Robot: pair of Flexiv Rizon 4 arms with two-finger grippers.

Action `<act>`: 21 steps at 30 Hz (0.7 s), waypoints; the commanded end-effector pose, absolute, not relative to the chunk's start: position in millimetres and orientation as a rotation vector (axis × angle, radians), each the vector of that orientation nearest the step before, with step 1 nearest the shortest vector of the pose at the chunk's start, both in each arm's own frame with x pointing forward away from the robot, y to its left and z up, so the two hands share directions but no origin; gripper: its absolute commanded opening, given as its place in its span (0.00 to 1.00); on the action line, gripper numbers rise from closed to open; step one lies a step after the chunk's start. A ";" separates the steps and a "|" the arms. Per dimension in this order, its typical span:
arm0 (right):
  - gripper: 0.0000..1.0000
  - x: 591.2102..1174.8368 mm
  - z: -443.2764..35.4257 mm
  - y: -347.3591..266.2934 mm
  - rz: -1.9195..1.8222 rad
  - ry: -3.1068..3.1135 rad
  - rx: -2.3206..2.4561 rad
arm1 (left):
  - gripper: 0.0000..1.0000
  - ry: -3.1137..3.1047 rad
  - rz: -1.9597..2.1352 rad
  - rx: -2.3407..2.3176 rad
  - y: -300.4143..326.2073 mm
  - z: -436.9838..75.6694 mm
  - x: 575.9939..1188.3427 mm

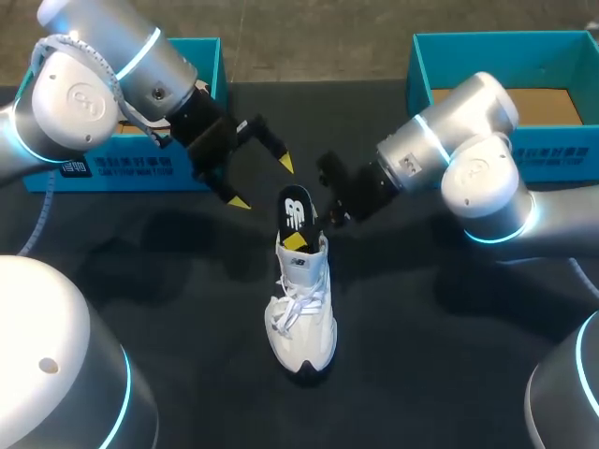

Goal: Take the shoe out of the shoebox, open the shoe tongue, remove and reinsert the insole, then place the shoe into the shoebox

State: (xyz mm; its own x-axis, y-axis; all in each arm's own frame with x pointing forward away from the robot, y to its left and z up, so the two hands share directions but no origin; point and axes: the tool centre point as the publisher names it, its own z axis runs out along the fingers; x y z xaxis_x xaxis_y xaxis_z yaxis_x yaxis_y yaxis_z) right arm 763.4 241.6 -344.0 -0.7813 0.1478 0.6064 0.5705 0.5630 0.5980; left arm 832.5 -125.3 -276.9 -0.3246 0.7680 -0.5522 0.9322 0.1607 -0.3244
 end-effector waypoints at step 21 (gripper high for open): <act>0.00 767.4 -351.1 234.6 -1.108 -2.261 -0.547 | 1.00 2.187 -0.893 1.631 -125.9 -273.1 827.1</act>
